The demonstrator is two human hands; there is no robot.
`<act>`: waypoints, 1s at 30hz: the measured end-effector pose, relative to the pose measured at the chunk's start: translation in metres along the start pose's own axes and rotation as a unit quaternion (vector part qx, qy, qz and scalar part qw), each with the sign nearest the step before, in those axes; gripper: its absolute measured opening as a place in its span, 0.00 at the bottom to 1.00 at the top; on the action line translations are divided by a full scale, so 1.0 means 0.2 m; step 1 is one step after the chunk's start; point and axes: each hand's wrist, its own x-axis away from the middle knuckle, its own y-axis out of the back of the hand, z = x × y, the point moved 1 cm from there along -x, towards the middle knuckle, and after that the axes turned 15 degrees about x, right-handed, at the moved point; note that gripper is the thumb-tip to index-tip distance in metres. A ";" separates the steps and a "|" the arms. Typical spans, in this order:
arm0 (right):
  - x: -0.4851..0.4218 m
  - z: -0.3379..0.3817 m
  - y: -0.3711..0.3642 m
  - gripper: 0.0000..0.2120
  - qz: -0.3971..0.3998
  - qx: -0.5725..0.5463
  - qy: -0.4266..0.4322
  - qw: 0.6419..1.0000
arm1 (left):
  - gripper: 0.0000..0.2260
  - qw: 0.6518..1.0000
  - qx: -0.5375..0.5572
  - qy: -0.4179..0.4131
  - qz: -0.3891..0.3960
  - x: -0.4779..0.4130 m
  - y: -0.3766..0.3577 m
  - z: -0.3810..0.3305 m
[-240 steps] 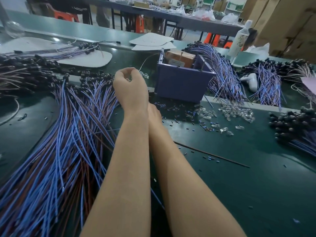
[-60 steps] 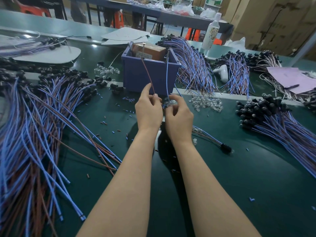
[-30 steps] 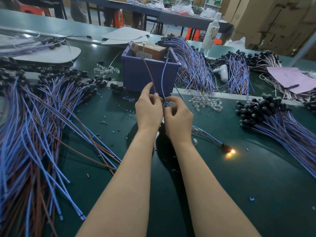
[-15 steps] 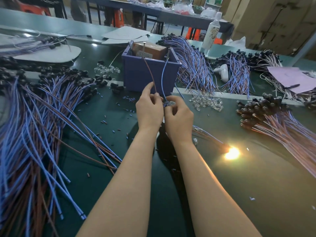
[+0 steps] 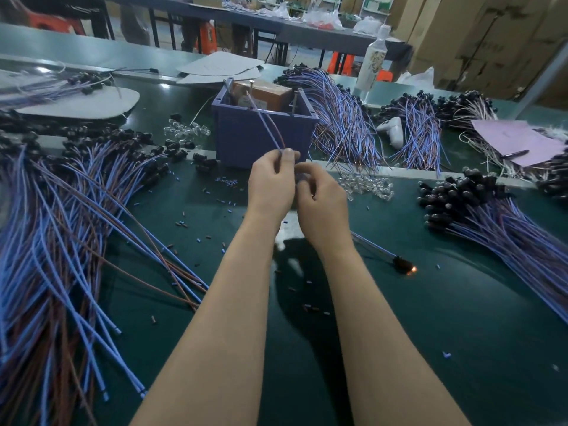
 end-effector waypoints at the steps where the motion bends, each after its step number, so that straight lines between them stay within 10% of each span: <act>1: -0.01 0.01 0.03 0.11 0.004 0.007 0.019 1.000 | 0.10 1.000 0.002 -0.016 0.008 0.00 -0.02 -0.04; 10: -0.09 -0.11 0.62 0.11 -0.244 0.062 -0.020 0.968 | 0.14 0.952 -0.144 -0.251 0.097 0.15 -0.47 -0.45; 13: -0.07 -0.20 0.81 0.13 -0.374 -0.056 -0.094 0.921 | 0.22 0.980 -0.124 -0.047 0.149 0.27 -0.61 -0.33; 16: 0.00 -0.30 0.91 0.14 -0.443 -0.210 -0.161 0.857 | 0.29 0.931 0.026 0.244 0.271 0.42 -0.81 -0.17; 20: 0.13 -0.49 0.96 0.16 -0.456 -0.334 -0.235 0.791 | 0.13 0.847 0.352 0.325 0.229 0.45 -1.04 -0.06; 23: 0.20 -0.64 1.01 0.14 -0.464 -0.429 -0.303 0.714 | 0.12 0.799 0.396 0.376 0.251 0.44 -1.17 0.00; 26: 0.24 -0.76 1.01 0.12 -0.470 -0.480 -0.339 0.659 | 0.10 0.833 0.316 0.382 0.245 0.48 -1.28 0.10; 30: 0.26 -0.90 0.94 0.12 -0.400 -0.457 -0.404 0.684 | 0.16 0.940 0.056 0.267 0.207 0.44 -1.38 0.32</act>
